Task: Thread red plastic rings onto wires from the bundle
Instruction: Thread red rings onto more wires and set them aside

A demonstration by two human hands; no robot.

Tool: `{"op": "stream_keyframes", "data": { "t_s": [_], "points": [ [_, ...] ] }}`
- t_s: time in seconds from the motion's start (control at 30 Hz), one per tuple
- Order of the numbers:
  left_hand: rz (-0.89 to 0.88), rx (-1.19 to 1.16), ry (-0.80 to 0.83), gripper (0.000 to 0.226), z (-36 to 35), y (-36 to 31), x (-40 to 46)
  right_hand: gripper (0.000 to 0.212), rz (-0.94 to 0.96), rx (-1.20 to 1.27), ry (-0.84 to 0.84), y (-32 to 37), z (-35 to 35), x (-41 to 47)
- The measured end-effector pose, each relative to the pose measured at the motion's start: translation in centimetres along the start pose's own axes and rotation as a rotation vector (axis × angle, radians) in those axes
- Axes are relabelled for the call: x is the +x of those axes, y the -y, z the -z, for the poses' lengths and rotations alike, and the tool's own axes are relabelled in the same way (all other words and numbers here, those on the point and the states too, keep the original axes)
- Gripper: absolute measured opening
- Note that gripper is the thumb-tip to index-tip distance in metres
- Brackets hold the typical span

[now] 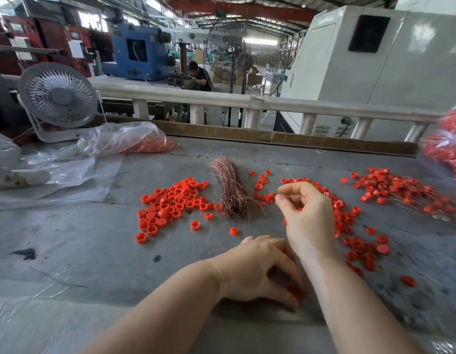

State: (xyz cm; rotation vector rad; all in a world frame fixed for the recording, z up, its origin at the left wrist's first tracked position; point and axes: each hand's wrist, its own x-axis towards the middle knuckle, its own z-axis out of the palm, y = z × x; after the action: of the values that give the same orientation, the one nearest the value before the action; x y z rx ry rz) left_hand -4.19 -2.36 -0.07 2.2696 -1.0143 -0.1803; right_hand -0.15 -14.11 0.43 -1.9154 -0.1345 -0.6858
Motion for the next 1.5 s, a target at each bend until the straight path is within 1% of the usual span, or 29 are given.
{"op": "stream_keyframes", "data": {
  "t_s": [0.1, 0.17, 0.23, 0.3, 0.37, 0.43, 0.5, 0.77, 0.93, 1.03, 1.2, 1.37, 1.5],
  "points": [
    [0.042, -0.099, -0.129, 0.022, 0.4, 0.5, 0.0, 0.015, -0.006, 0.017, 0.004, 0.1, 0.1, 0.0],
    [0.100, -0.196, -0.287, 0.020, 1.0, 1.0, 0.0, 0.013, -0.003, 0.018, 0.018, 0.0, 0.2, 0.0],
    [0.188, -0.434, -0.467, 0.019, 1.5, 1.5, -0.2, 0.013, 0.010, 0.007, 0.031, 0.0, 0.2, 0.0],
    [0.253, -0.708, -0.594, 0.018, 1.9, 1.9, -0.3, 0.014, 0.037, -0.010, 0.039, 0.0, 0.1, -0.1],
    [0.301, -0.900, -0.653, 0.018, 2.2, 2.1, -0.5, 0.017, 0.071, -0.032, 0.048, 0.2, 0.0, -0.1],
    [0.328, -1.056, -0.669, 0.020, 2.6, 2.2, -0.6, 0.018, 0.097, -0.055, 0.072, 0.3, 0.0, -0.2],
    [0.321, -1.146, -0.676, 0.023, 2.8, 2.3, -0.6, 0.021, 0.116, -0.079, 0.100, 0.4, -0.1, -0.4],
    [0.259, -1.164, -0.790, 0.026, 2.9, 2.8, -0.6, 0.027, 0.164, -0.069, 0.145, 0.8, -0.2, -0.6],
    [0.224, -1.075, -0.805, 0.034, 3.1, 3.0, -0.7, 0.024, 0.194, -0.054, 0.164, 0.9, -0.3, -0.8],
    [0.208, -1.059, -0.796, 0.035, 3.0, 2.9, -0.8, 0.022, 0.208, -0.054, 0.164, 0.9, -0.2, -0.8],
    [0.214, -1.009, -0.792, 0.031, 2.9, 3.1, -0.7, 0.017, 0.211, -0.059, 0.172, 0.7, -0.2, -0.8],
    [0.254, -0.967, -0.818, 0.025, 2.9, 3.2, -0.6, 0.016, 0.205, -0.068, 0.175, 0.6, -0.3, -0.8],
    [0.271, -0.990, -0.807, 0.021, 2.9, 3.1, -0.6, 0.016, 0.204, -0.075, 0.185, 0.6, -0.2, -0.8]
  ]
}}
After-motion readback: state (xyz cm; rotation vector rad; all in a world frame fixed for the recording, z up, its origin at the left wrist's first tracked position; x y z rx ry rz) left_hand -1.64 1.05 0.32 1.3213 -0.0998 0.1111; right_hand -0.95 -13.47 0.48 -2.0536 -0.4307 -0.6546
